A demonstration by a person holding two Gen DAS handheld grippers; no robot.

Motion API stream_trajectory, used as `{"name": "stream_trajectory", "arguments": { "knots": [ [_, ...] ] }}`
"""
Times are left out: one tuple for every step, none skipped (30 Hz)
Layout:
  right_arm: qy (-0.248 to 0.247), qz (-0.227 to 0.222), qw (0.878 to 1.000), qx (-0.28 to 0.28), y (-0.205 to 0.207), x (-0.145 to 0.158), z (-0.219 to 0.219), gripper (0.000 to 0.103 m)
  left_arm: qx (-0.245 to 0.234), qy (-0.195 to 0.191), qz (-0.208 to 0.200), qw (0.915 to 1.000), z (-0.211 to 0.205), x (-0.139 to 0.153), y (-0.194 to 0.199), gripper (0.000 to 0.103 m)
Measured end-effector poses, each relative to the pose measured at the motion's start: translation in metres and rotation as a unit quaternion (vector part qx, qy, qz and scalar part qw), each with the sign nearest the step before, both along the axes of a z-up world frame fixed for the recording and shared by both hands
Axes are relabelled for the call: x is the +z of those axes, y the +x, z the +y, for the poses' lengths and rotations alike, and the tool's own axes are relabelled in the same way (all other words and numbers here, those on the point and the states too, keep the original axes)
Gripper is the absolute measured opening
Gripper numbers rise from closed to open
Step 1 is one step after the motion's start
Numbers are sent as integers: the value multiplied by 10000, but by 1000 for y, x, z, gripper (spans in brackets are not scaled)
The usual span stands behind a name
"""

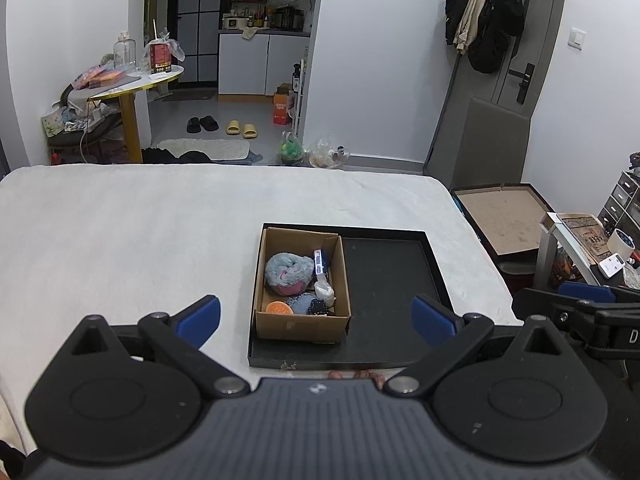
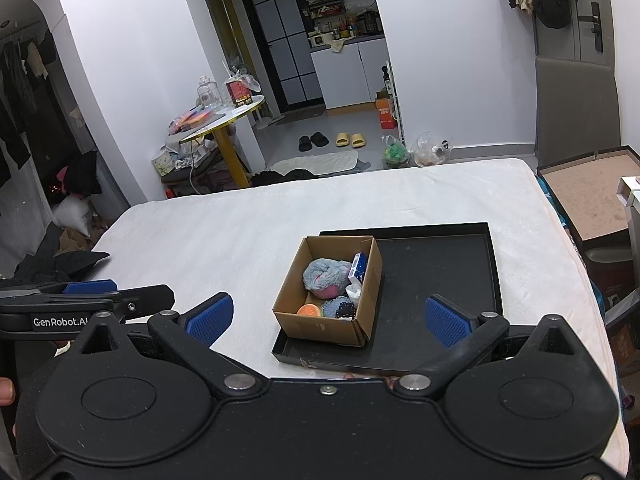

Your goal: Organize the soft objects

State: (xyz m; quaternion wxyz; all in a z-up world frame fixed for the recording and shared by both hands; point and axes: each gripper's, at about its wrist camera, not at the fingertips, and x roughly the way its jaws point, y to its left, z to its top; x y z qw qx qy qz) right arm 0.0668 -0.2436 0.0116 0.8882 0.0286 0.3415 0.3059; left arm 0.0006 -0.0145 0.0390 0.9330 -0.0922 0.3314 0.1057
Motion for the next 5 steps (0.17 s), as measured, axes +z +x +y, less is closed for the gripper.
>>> {"name": "stream_trajectory", "arguments": {
  "knots": [
    [5,4,10000,1,0,0,0,103,-1,2,-7,10000,0,0,0,101],
    [4,8,10000,3,0,0,0,103,-6,2,-14,10000,0,0,0,101],
    [9,17,10000,6,0,0,0,103,-14,-10,-14,10000,0,0,0,101],
    [11,22,10000,4,0,0,1,103,-24,-33,-8,10000,1,0,0,101],
    [13,24,10000,1,-1,0,1,103,-34,-60,-2,10000,2,-1,0,101]
  ]
}}
